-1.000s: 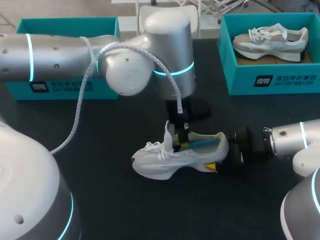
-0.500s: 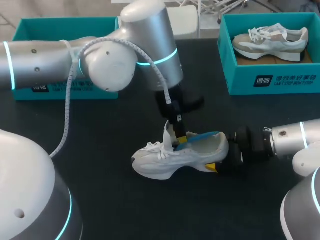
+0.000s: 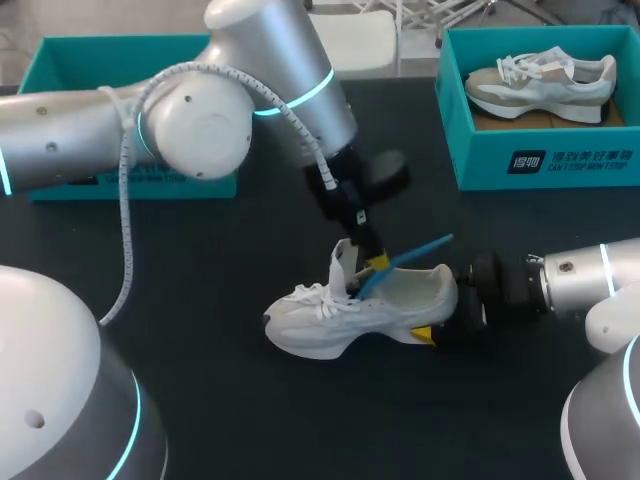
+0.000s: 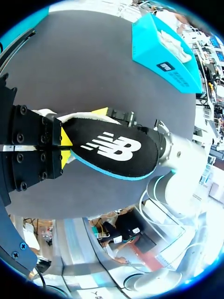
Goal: Take the shoe out of the shoebox, open the shoe tongue, remove and reinsert the insole, then place the shoe into the shoebox
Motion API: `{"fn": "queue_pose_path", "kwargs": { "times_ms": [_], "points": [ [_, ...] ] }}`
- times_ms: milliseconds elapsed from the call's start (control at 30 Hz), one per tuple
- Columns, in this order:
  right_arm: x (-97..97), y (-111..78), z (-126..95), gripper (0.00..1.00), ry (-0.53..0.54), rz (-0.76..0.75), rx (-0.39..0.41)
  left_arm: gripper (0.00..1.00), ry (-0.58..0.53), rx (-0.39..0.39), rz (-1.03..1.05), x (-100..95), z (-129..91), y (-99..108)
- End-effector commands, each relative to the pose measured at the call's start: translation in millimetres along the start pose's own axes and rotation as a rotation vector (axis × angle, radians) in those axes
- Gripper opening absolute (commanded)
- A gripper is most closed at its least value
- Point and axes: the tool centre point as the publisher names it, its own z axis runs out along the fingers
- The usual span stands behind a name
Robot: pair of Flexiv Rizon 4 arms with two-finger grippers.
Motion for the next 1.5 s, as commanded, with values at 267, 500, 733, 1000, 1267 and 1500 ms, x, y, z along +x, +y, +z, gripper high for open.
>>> {"fn": "queue_pose_path", "kwargs": {
  "times_ms": [267,500,733,1000,1267,1500],
  "points": [
    [0.7,-3.5,5,0.0,-0.003,0.0,0.003,0.35,0.0,0.013,0.043,3.2,15,-4],
    [0.7,-3.5,5,0.0,-0.003,0.0,0.003,0.45,-0.032,0.094,0.109,7.4,4,-8],
    [0.7,-3.5,5,0.0,-0.003,0.0,0.003,0.42,-0.048,0.163,0.193,17.0,5,-10],
    [0.7,-3.5,5,0.0,-0.003,0.0,0.003,0.45,-0.163,0.216,0.248,31.3,12,-10],
    [0.7,-3.5,5,0.0,-0.003,0.0,0.003,0.58,-0.303,0.194,0.233,13.6,22,-18],
    [0.7,-3.5,5,0.0,-0.003,0.0,0.003,0.51,-0.375,0.195,0.228,3.7,25,-23]
  ]
}}
